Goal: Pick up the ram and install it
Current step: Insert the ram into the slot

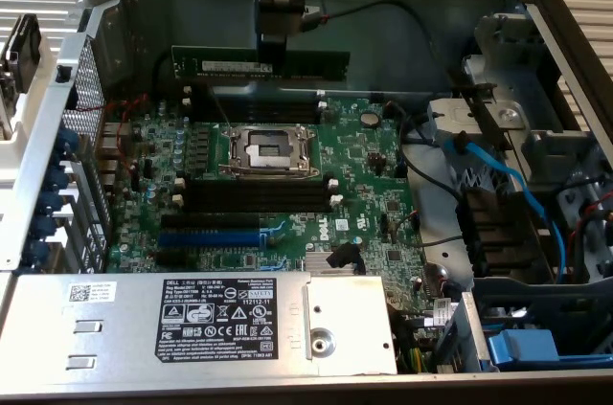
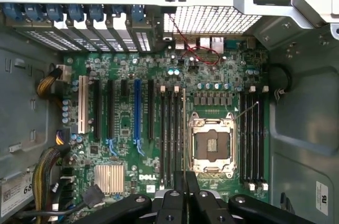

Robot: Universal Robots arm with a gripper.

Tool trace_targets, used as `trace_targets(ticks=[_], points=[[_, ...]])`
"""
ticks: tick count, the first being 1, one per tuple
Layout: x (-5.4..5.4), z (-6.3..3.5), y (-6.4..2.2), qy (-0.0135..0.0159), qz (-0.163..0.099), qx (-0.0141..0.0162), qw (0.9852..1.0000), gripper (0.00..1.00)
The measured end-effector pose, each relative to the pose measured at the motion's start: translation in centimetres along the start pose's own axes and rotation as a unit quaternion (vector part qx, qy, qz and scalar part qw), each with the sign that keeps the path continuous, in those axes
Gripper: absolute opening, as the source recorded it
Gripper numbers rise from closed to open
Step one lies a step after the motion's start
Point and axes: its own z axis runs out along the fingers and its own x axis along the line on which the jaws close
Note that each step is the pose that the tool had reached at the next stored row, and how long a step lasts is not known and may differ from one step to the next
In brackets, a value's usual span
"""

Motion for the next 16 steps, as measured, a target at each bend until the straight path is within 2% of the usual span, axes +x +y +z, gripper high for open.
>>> trace_targets(ticks=[3, 7, 12, 16], points=[[-0.69, 0.07, 0.01, 0.0013, 0.0, 0.0, 1.0, 0.12], [-0.84, 0.19, 0.04, 0.0059, 0.0, 0.0003, 1.0, 0.12], [-0.95, 0.77, 0.03, 0.0094, 0.0, 0.0012, 1.0, 0.12], [-0.95, 1.03, 0.03, 0.0102, 0.0, 0.0012, 0.9999, 0.12]])
